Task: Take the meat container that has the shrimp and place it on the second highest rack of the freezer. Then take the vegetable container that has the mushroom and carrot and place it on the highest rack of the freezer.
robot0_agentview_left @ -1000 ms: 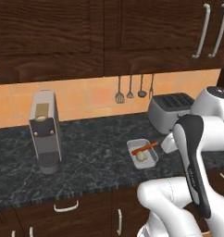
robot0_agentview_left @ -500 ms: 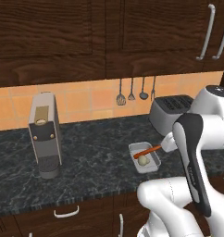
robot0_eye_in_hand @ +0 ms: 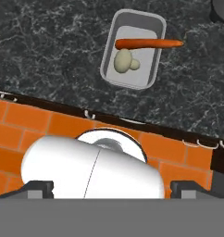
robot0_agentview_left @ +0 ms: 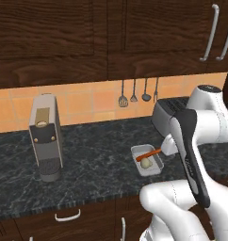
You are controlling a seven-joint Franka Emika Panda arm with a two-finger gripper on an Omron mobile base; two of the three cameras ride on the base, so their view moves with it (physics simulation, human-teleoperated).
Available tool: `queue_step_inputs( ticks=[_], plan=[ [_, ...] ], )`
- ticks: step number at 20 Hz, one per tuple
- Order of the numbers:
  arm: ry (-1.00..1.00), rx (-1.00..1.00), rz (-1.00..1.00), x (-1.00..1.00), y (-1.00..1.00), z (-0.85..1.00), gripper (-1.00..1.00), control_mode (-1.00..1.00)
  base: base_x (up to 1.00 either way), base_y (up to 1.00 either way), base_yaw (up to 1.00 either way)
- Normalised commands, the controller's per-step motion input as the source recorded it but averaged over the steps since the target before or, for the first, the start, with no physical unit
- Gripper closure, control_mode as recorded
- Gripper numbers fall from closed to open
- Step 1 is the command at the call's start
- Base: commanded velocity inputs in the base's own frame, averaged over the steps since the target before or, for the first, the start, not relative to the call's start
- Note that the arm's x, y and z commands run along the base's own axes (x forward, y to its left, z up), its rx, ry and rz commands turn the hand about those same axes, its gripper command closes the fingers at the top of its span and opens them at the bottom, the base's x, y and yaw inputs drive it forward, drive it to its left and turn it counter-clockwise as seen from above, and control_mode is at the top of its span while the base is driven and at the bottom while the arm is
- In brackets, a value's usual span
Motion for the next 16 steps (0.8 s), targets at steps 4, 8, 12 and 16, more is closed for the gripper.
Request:
queue_step_inputs(
  ticks=[4,8,12,16],
  plan=[
    [0.23,0.0,0.0,0.45,0.0,-0.31,-1.0,-1.0,0.0,0.0,0.0],
    [-0.03,0.0,-0.02,0.33,-0.02,-0.44,-1.0,-1.0,0.0,0.0,0.0],
    [-0.01,0.0,-0.04,0.68,-0.08,-0.44,-1.0,-1.0,0.0,0.0,0.0],
    [0.0,0.0,-0.03,0.67,-0.17,-0.68,-1.0,-1.0,0.0,0.0,0.0]
  ],
)
